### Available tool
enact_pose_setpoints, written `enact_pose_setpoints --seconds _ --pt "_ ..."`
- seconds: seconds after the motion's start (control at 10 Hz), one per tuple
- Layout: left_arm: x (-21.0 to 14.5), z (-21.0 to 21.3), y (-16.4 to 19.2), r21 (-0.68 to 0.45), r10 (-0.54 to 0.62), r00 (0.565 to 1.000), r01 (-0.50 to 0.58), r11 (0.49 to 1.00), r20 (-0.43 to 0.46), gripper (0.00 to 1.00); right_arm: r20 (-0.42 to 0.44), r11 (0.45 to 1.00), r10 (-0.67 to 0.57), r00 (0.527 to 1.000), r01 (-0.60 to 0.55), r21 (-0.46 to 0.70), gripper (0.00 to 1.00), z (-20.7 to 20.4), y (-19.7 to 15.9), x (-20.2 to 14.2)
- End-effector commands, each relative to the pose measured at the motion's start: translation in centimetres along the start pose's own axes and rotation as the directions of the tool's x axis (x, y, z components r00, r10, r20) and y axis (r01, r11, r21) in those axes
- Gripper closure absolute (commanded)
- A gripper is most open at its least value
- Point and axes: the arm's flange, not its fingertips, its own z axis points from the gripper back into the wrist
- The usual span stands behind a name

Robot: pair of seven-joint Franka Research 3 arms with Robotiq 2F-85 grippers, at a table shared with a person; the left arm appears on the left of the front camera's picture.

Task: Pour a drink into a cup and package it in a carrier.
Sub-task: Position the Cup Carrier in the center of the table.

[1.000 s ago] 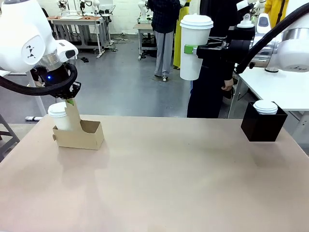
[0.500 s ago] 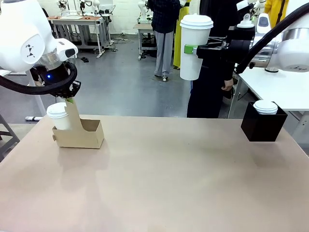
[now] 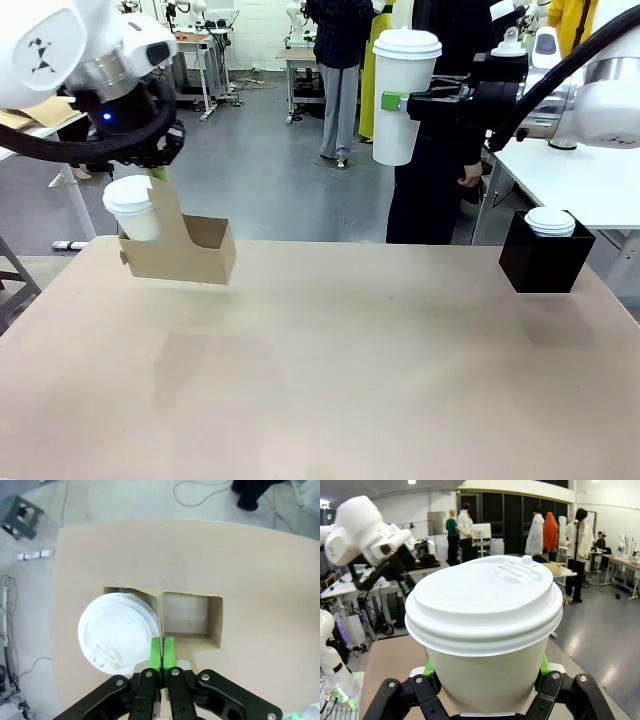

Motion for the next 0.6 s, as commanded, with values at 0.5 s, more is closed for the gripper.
enact_pose_setpoints --seconds 0.5 --pt "-9.4 2.0 -15.7 -0.017 0.024 0.998 -0.025 1.000 -0.058 0.98 -0.001 1.000 0.024 1.000 -0.024 -0.009 0.19 -0.2 -0.1 0.3"
